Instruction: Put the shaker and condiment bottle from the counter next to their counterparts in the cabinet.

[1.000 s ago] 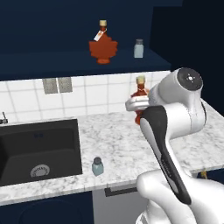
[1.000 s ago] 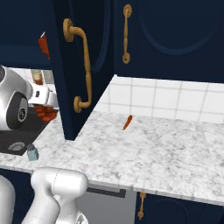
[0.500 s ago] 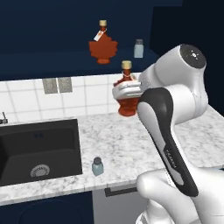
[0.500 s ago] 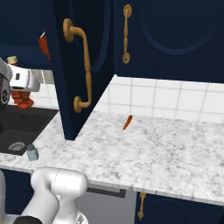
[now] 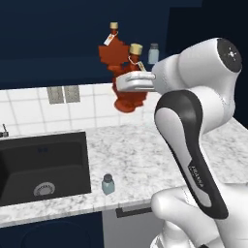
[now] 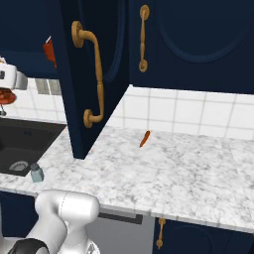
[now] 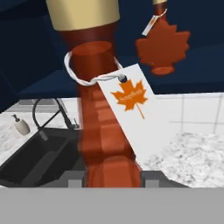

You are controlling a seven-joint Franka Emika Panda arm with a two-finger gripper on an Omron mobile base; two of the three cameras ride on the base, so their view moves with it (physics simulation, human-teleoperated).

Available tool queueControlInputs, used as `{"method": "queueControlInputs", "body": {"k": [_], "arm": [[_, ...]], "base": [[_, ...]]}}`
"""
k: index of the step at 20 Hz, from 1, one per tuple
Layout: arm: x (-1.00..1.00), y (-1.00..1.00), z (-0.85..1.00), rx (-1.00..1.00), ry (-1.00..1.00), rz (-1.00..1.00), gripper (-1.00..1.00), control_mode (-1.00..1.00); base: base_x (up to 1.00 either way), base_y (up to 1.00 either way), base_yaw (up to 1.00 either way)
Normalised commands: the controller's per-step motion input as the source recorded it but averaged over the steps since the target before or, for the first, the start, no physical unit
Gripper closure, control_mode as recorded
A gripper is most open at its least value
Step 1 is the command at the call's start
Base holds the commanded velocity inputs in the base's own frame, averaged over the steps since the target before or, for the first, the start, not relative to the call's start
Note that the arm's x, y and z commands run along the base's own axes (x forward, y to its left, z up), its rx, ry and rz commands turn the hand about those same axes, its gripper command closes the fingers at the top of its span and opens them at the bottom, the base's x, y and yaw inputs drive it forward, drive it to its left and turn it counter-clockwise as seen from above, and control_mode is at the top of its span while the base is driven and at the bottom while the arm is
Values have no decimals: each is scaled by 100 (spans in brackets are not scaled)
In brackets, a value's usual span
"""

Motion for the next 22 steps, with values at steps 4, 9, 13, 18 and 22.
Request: {"method": "queueControlInputs", "body": {"k": [4,9,13,18,22], "arm": [[19,12,29,-1,0,0,100,-100],[26,0,50,-1,0,-3,100,-100],[13,4,50,0,-3,0,100,-100],[12,13,2,-2,-8,3,100,-100],[47,0,0,0,-1,0,100,-100]], "base": [[0,0,0],[0,0,0],[0,0,0],[0,0,0],[0,0,0]]}}
